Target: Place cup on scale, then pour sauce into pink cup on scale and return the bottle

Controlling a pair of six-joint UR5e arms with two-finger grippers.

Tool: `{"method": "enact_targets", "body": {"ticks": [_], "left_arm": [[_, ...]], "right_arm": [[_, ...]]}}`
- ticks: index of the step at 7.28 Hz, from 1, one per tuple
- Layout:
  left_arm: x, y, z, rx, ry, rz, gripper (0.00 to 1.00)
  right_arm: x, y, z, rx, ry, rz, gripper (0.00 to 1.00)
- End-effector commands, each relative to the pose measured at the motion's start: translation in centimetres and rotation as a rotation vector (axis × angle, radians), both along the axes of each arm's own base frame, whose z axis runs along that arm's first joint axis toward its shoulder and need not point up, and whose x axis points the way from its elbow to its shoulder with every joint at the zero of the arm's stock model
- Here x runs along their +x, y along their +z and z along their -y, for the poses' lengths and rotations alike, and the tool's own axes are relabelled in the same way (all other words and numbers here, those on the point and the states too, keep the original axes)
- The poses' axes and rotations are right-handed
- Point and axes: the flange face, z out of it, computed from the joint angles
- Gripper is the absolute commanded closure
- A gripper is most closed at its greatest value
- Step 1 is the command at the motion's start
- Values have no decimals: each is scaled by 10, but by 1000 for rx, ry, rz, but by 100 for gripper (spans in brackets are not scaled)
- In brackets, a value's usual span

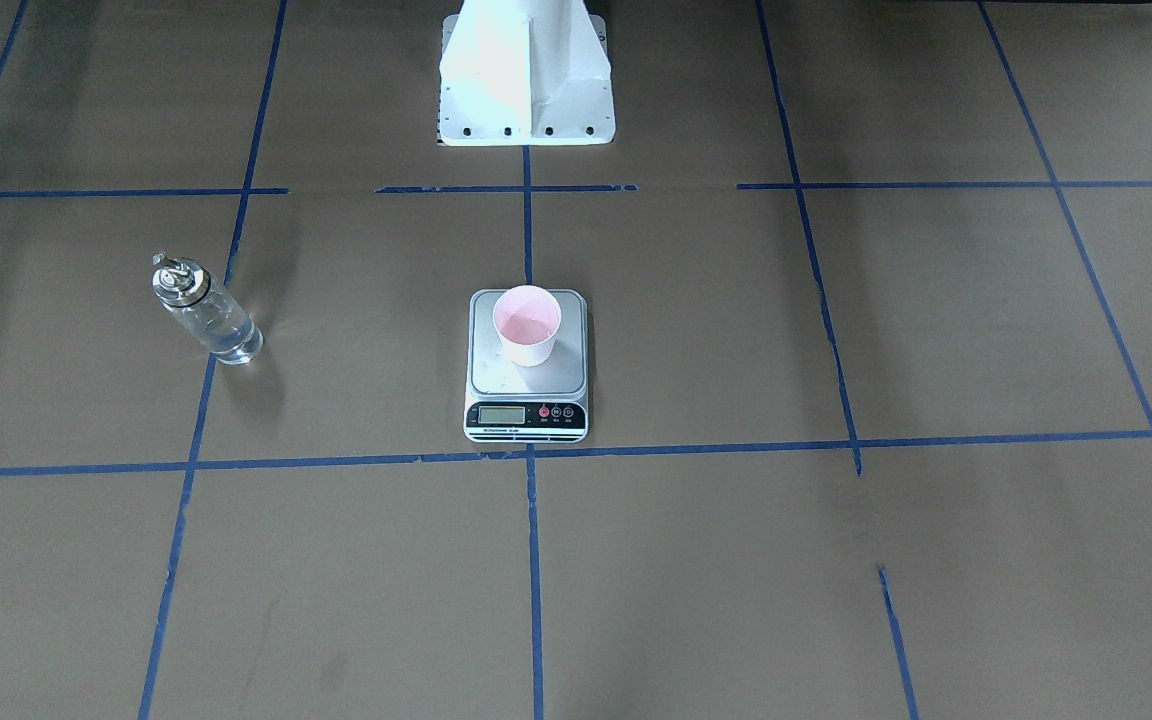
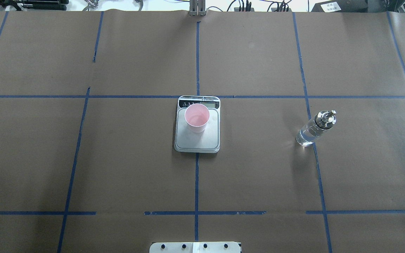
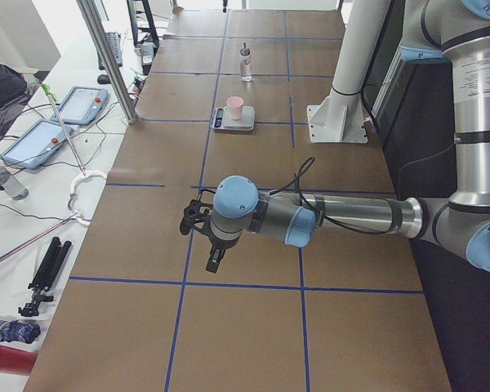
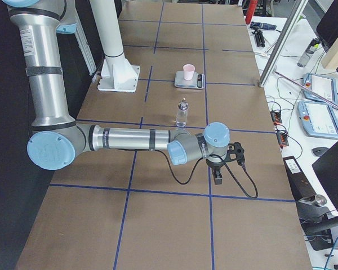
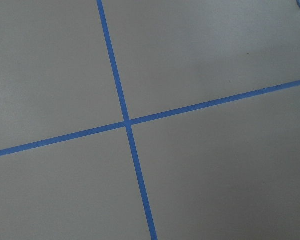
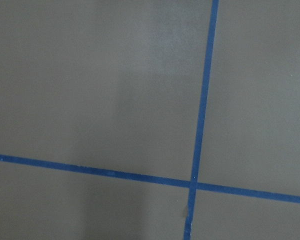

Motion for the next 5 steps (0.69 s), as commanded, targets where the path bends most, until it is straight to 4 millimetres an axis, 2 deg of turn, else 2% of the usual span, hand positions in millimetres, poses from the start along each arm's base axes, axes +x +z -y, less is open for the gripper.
{"method": "enact_targets", "body": {"ticks": [1,3,4,5], "left_arm": [[0,1,0,-1,0,1,0],[-1,3,0,-4,-2,4,0],[-1,-3,2,9,-1,4,0],[-1,0,0,1,-3,18,0]], "right_arm": [[42,11,-36,-70,-40,-71,0],[44,62,-92,-167,-34,-103,0],[43,63,-98,-150,-31,-104,0],[43,64,-99,-139,-29,-101,0]]}}
